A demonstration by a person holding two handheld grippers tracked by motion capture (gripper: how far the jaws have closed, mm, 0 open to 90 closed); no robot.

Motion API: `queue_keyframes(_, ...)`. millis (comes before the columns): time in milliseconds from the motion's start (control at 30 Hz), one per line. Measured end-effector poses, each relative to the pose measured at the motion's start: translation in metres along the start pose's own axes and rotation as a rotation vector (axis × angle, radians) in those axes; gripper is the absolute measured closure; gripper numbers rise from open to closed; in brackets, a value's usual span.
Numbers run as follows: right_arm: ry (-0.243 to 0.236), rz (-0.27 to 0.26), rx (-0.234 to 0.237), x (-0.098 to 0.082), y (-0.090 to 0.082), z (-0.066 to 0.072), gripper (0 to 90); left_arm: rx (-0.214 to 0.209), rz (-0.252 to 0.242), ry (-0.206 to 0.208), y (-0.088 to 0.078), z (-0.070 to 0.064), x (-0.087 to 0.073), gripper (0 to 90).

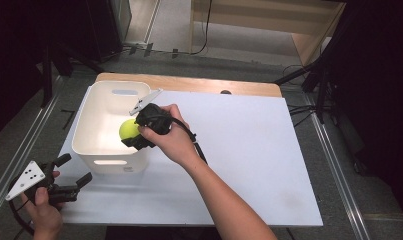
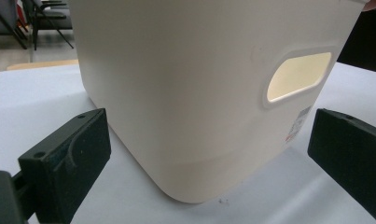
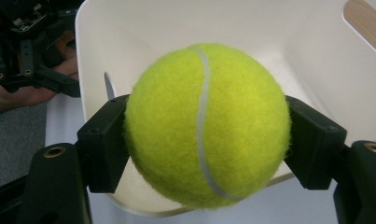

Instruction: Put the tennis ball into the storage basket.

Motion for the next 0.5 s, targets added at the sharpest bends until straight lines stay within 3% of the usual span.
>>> queue_keyframes(200, -0.006, -0.003, 0.006, -0.0005, 0.0020, -0.0007, 23.6, 0.000, 0.000, 0.000, 0.0000, -0.0001, 0.0000, 0.0)
queue_keyframes(367, -0.035, 0.012, -0.029, -0.0002, 0.0051, 0.0012, 22.3, -0.001, 0.001, 0.000, -0.0001, 0.0000, 0.0000, 0.0)
queue_keyframes(500, -0.026, 0.011, -0.046, -0.0018, 0.0043, 0.0012, 17.1, -0.002, 0.001, 0.001, -0.0001, 0.0001, 0.0000, 0.0)
Point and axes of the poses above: each handheld gripper's, and its own axes: y roughly forward along the jaws, x roughly out of its top, z roughly to its left, the point moved 6 cm from there along y, roughly forward along the jaws, and after that the axes turned 15 degrees about z, right-handed, at the moved point
